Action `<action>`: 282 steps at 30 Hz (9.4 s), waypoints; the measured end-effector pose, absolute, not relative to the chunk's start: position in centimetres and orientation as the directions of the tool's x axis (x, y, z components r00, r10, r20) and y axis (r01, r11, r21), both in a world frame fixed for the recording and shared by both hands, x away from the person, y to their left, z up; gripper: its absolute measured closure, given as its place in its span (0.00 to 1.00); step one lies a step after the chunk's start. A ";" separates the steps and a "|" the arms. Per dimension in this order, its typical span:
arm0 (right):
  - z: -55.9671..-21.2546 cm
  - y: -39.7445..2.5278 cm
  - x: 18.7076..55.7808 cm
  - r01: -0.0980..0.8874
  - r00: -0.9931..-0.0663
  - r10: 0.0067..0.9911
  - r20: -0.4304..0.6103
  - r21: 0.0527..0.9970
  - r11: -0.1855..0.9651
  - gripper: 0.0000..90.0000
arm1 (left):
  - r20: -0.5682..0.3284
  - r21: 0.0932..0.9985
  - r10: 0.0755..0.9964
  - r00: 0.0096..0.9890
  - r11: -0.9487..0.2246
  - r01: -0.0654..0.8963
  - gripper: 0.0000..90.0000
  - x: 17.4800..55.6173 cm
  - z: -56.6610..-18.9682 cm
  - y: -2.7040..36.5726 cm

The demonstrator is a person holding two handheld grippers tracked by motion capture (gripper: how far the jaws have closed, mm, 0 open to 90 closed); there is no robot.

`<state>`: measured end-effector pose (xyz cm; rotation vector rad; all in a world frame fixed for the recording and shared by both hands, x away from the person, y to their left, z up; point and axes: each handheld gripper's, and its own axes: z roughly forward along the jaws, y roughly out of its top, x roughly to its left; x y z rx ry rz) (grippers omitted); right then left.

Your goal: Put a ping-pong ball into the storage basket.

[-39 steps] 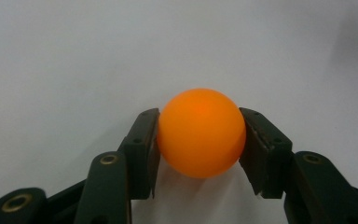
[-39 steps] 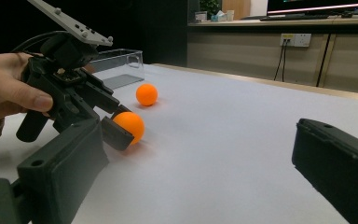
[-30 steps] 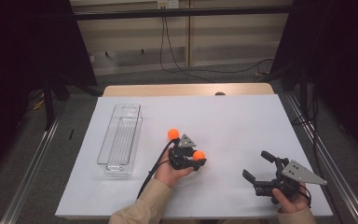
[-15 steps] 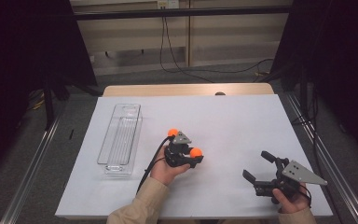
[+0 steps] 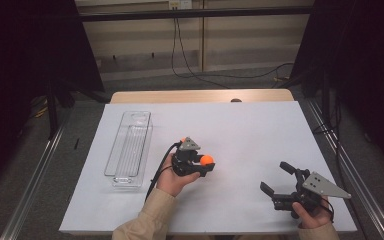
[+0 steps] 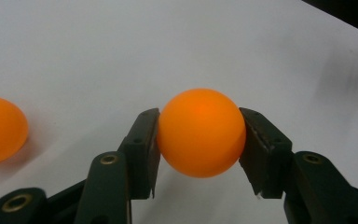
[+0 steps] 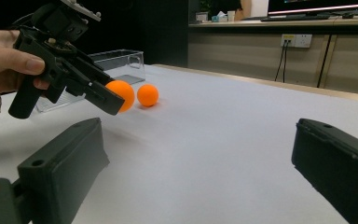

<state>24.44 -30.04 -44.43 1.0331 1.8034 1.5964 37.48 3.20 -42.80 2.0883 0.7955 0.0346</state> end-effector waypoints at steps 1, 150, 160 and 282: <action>-44.4 -30.0 24.4 0.204 -0.576 0.810 0.107 0.979 0.016 0.02 | -0.260 0.743 0.552 0.792 -0.409 0.529 0.57 37.5 -42.7 3.3; -44.4 -30.1 24.5 0.202 -0.571 0.813 0.112 0.979 0.006 0.02 | -0.258 0.741 0.698 0.668 -0.301 0.601 0.57 39.6 -39.1 12.5; -44.4 -30.1 24.5 0.200 -0.571 0.814 0.107 0.980 0.012 0.02 | -0.267 0.743 0.706 0.656 -0.283 0.607 0.57 39.6 -39.1 12.9; -44.4 -30.0 24.5 0.200 -0.583 0.806 0.100 0.980 0.023 0.02 | -0.224 0.769 0.803 0.552 -0.202 0.606 0.57 39.9 -37.8 19.2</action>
